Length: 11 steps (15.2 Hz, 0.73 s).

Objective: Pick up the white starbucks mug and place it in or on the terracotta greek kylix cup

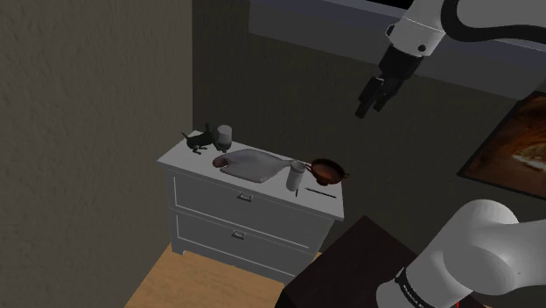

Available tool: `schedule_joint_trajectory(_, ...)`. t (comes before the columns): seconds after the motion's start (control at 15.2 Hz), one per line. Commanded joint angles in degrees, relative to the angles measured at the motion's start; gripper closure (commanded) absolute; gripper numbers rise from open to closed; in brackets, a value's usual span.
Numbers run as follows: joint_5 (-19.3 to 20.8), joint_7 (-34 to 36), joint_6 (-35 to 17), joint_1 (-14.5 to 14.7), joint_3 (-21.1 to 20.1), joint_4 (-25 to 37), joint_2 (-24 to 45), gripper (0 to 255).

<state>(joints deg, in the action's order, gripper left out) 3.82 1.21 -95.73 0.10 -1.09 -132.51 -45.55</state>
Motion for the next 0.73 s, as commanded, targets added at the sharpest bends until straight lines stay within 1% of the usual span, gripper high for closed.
schedule_joint_trajectory(0.0,0.0,0.0,0.0,0.0,0.0,0.0,0.0,0)
schedule_joint_trajectory(0.33,1.2,-0.9,-8.9,-1.0,2.1,-4.0,5.5,0)
schedule_joint_trajectory(0.66,2.1,-1.8,-17.8,-2.1,4.2,-6.1,12.8,0)
